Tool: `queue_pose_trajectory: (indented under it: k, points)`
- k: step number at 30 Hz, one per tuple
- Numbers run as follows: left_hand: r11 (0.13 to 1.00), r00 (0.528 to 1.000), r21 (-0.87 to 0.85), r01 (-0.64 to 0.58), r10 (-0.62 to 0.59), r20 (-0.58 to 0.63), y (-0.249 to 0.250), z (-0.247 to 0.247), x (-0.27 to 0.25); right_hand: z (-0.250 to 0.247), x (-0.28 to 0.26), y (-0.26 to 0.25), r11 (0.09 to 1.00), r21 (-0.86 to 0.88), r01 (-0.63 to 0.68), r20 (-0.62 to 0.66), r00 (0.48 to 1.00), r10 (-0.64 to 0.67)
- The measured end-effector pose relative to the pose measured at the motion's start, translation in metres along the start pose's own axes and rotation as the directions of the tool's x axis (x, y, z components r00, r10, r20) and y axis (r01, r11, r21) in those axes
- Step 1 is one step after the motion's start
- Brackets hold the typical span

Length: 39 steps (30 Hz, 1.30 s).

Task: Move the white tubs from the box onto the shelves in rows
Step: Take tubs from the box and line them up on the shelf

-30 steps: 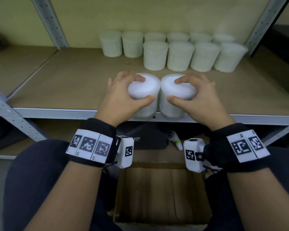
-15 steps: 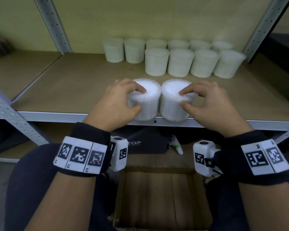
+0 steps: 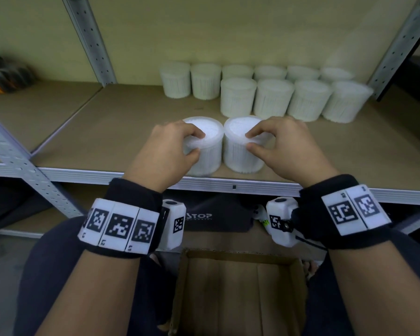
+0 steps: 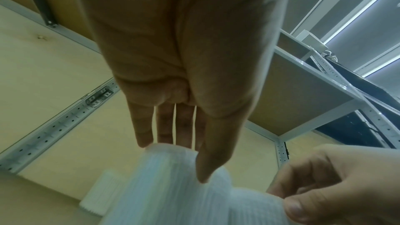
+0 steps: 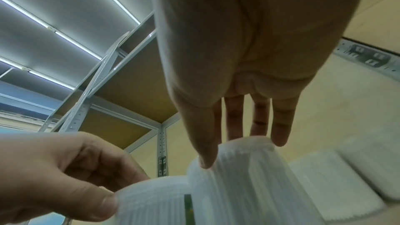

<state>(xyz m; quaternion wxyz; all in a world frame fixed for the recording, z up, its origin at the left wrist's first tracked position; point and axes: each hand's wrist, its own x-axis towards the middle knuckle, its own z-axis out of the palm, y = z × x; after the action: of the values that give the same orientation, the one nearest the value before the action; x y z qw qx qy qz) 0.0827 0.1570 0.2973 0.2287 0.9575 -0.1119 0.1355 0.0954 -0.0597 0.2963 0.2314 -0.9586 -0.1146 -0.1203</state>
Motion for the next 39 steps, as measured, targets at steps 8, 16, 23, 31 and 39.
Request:
queue_pose_trajectory:
  k: [8, 16, 23, 31, 39]
  points:
    - [0.994, 0.994, 0.072, 0.086, -0.09, 0.06, -0.026, -0.015, 0.042, 0.013, 0.065, -0.019, 0.999, -0.004, 0.036, 0.122, 0.992, -0.035]
    - [0.988, 0.991, 0.118, 0.099, -0.109, 0.081, -0.063, -0.016, 0.101, 0.044, 0.132, -0.032, 0.991, -0.103, 0.091, 0.114, 0.99, -0.079]
    - [0.987, 0.985, 0.098, 0.128, -0.138, 0.101, -0.093, -0.01, 0.151, 0.058, 0.18, -0.038, 0.974, -0.174, 0.145, 0.119, 0.985, -0.125]
    - [0.99, 0.99, 0.098, 0.1, -0.108, 0.089, -0.105, -0.006, 0.182, 0.068, 0.209, -0.032, 0.98, -0.151, 0.129, 0.093, 0.989, -0.116]
    - [0.992, 0.994, 0.088, 0.093, -0.098, 0.054, -0.113, 0.0, 0.188, 0.076, 0.211, -0.024, 0.981, -0.133, 0.143, 0.073, 0.988, -0.134]
